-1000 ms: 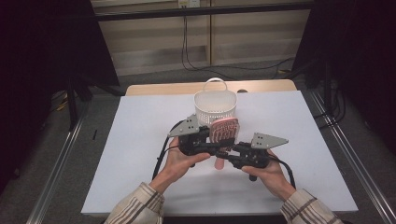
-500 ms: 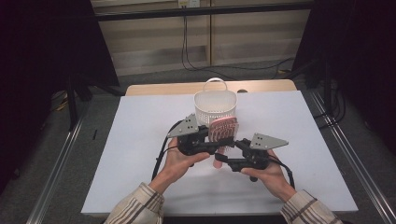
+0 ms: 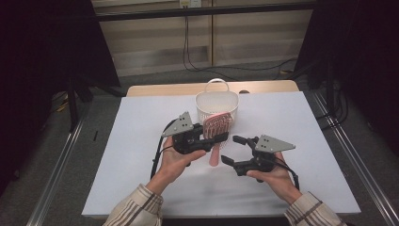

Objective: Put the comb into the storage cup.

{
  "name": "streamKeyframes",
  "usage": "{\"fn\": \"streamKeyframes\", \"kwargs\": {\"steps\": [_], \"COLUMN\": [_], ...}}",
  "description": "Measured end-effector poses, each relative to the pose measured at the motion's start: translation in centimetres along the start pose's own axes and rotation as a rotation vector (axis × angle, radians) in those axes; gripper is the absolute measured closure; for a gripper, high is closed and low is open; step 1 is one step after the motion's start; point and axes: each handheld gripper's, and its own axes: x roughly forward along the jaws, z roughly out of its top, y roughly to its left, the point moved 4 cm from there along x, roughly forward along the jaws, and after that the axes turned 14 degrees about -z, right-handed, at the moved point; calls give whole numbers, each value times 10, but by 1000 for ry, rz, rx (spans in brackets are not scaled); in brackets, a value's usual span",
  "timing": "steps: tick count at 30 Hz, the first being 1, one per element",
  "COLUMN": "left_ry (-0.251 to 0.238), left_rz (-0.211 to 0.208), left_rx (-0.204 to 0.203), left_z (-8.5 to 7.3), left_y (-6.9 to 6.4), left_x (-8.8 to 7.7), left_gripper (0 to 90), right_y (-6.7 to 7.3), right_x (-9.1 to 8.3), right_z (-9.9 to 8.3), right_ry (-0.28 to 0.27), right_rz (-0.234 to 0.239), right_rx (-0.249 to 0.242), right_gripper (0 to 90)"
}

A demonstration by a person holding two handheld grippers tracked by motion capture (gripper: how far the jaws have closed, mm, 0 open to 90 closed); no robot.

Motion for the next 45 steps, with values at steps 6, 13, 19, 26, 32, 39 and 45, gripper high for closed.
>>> {"fn": "streamKeyframes", "kwargs": {"steps": [6, 13, 19, 26, 32, 39, 45], "left_ry": [1, -16, -31, -49, -69, -68, -84], "left_rz": [40, 81, 110, 145, 171, 210, 243], "left_rx": [7, -3, -5, -3, -19, 0, 11], "left_z": [1, 3, 7, 14, 17, 23, 27], "left_y": [3, 9, 11, 12, 19, 22, 24], "left_x": [-6, -16, -26, -36, -44, -54, -56], "left_gripper": [615, 615, 615, 616, 615, 615, 616], "right_y": [-4, -11, -16, -25, -33, -39, -43], "right_x": [-1, -5, -13, -30, -41, -57, -73], "right_z": [0, 1, 1, 1, 0, -3, -8], "right_ry": [-7, -32, -46, -70, -66, -72, -75], "right_rz": [-56, -131, -178, -237, -307, -377, -414], "right_rx": [-10, -28, -36, -41, -54, -58, -39], "right_gripper": [61, 24, 12, 4, 10, 20, 9]}}
